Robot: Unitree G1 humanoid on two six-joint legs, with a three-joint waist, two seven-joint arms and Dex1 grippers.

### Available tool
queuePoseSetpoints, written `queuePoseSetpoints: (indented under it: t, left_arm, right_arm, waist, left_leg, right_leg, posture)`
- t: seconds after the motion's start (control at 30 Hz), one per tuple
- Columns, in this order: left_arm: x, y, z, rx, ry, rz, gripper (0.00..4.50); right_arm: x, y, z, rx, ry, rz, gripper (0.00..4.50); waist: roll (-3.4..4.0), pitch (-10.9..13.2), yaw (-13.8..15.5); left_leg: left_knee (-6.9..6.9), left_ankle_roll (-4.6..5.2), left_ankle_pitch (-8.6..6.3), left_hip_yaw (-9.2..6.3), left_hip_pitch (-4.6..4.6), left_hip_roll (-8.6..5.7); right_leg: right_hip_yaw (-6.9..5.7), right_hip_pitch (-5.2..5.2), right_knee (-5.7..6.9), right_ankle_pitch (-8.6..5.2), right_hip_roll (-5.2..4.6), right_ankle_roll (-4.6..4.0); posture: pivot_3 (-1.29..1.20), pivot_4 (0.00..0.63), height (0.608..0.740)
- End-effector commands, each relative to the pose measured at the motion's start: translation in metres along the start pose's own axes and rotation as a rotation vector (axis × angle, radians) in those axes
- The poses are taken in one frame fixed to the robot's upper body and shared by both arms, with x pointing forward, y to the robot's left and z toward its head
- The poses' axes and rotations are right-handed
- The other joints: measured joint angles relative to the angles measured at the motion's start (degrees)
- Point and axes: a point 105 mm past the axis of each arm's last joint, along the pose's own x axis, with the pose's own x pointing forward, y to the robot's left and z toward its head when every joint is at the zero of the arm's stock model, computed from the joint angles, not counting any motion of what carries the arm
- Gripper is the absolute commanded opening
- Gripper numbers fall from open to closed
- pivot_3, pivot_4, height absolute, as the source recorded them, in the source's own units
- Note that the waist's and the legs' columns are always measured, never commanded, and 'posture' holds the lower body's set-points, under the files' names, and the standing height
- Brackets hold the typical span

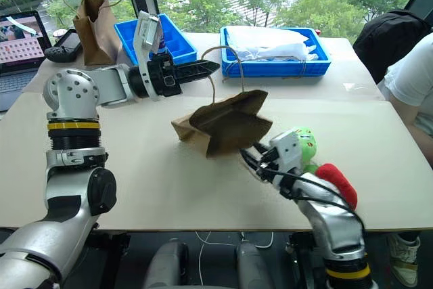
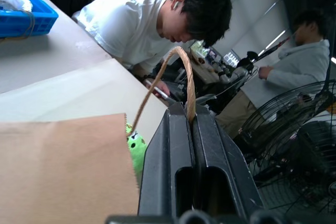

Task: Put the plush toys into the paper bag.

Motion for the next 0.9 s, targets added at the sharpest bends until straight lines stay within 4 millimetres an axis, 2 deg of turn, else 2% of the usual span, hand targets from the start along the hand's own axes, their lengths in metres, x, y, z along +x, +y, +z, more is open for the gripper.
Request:
queuePoseSetpoints:
  t: [0.03, 0.07, 0.13, 0.23, 0.33, 0.4, 0.5, 0.6, 0.67, 0.7, 0.77, 0.8, 0.9]
  left_arm:
    - [0.000, -0.010, 0.001, 0.005, -0.021, -0.029, 0.00]
    - [-0.001, -0.006, -0.003, -0.003, -0.012, -0.016, 0.00]
    - [-0.001, -0.003, -0.010, -0.013, -0.001, -0.006, 0.00]
    - [0.001, -0.004, -0.016, -0.023, 0.002, -0.010, 0.00]
    - [0.004, -0.005, -0.022, -0.020, 0.020, -0.016, 0.00]
    - [0.005, -0.007, -0.024, -0.022, 0.025, -0.021, 0.00]
    - [0.006, -0.009, -0.029, -0.022, 0.032, -0.028, 0.00]
    - [0.007, -0.010, -0.030, -0.021, 0.033, -0.029, 0.00]
    - [0.007, -0.011, -0.029, -0.022, 0.031, -0.030, 0.00]
    - [0.006, -0.011, -0.029, -0.023, 0.031, -0.030, 0.00]
    - [0.006, -0.011, -0.029, -0.027, 0.032, -0.032, 0.00]
    - [0.006, -0.011, -0.030, -0.029, 0.034, -0.033, 0.00]
    - [0.009, -0.012, -0.031, -0.038, 0.037, -0.042, 0.00]
  right_arm:
    - [-0.023, -0.022, 0.040, -0.063, -0.088, -0.053, 3.56]
    - [-0.027, -0.032, 0.046, -0.080, -0.091, -0.091, 3.98]
    - [-0.032, -0.052, 0.048, -0.090, -0.070, -0.158, 4.47]
    - [-0.034, -0.081, 0.034, -0.110, 0.036, -0.250, 4.47]
    - [-0.029, -0.099, 0.016, -0.037, 0.091, -0.311, 4.47]
    - [-0.027, -0.105, 0.008, 0.004, 0.105, -0.337, 4.47]
    - [-0.024, -0.108, -0.023, 0.056, 0.223, -0.347, 4.47]
    - [-0.023, -0.107, -0.042, 0.099, 0.280, -0.352, 3.72]
    - [-0.024, -0.109, -0.045, 0.094, 0.290, -0.360, 3.08]
    - [-0.024, -0.112, -0.040, 0.087, 0.264, -0.375, 2.68]
    - [-0.027, -0.122, -0.023, 0.043, 0.201, -0.415, 2.21]
    - [-0.029, -0.126, -0.013, 0.019, 0.172, -0.434, 1.73]
    - [-0.037, -0.137, 0.029, -0.071, 0.051, -0.461, 0.66]
  waist:
    - [0.02, 0.0, 0.0]
    - [0.02, 0.0, 0.0]
    - [0.03, 0.0, -0.2]
    - [0.02, 0.0, -0.2]
    - [0.02, 0.0, -0.1]
    - [0.05, 0.0, -0.1]
    - [0.07, 0.0, -0.1]
    - [0.08, 0.0, -0.2]
    - [0.08, 0.0, -0.2]
    - [0.08, 0.0, -0.1]
    - [0.08, 0.0, -0.1]
    - [0.09, 0.0, -0.1]
    - [0.21, 0.1, -0.1]
  left_leg:
    - [-0.01, 0.00, 0.00, 0.00, 0.00, 0.00]
    - [-0.01, 0.00, 0.00, -0.01, 0.01, -0.02]
    - [-0.01, 0.00, 0.00, -0.01, 0.02, -0.04]
    - [-0.03, 0.01, 0.01, -0.05, 0.04, -0.06]
    - [-0.02, 0.01, 0.01, -0.04, 0.02, -0.08]
    - [-0.04, 0.01, 0.01, -0.04, 0.02, -0.10]
    - [-0.07, 0.01, 0.01, -0.04, 0.02, -0.12]
    - [-0.08, 0.01, 0.01, -0.05, 0.02, -0.12]
    - [-0.07, 0.01, 0.01, -0.05, 0.03, -0.12]
    - [-0.07, 0.01, 0.01, -0.05, 0.04, -0.12]
    - [-0.06, 0.00, 0.01, -0.07, 0.03, -0.13]
    - [-0.05, 0.01, 0.01, -0.06, 0.03, -0.14]
    - [-0.05, 0.00, 0.01, -0.06, 0.02, -0.15]
  right_leg:
    - [0.00, 0.00, -0.01, 0.00, 0.00, 0.00]
    - [0.00, 0.01, -0.01, 0.00, -0.01, 0.00]
    - [0.01, 0.02, -0.02, 0.00, -0.03, 0.00]
    - [0.01, 0.02, -0.02, 0.00, -0.02, 0.00]
    - [0.01, 0.02, -0.06, 0.03, -0.03, -0.06]
    - [0.03, 0.02, -0.08, 0.04, -0.04, -0.07]
    - [0.03, 0.02, -0.07, 0.04, -0.06, -0.06]
    - [0.03, 0.01, -0.07, 0.04, -0.06, -0.07]
    - [0.04, 0.02, -0.07, 0.04, -0.05, -0.07]
    - [0.04, 0.04, -0.07, 0.04, -0.06, -0.06]
    - [0.03, 0.06, -0.07, 0.04, -0.06, -0.06]
    - [0.04, 0.06, -0.07, 0.04, -0.05, -0.05]
    - [0.05, 0.05, -0.07, 0.04, -0.06, -0.04]
  posture:
    - [0.00, 0.150, 0.665]
    - [0.00, 0.150, 0.665]
    - [0.00, 0.150, 0.665]
    - [0.00, 0.150, 0.665]
    - [0.00, 0.150, 0.665]
    - [0.00, 0.150, 0.665]
    - [0.00, 0.150, 0.665]
    - [0.00, 0.150, 0.665]
    - [0.00, 0.150, 0.665]
    - [0.00, 0.150, 0.665]
    - [0.00, 0.150, 0.665]
    - [0.00, 0.150, 0.665]
    - [0.00, 0.150, 0.665]
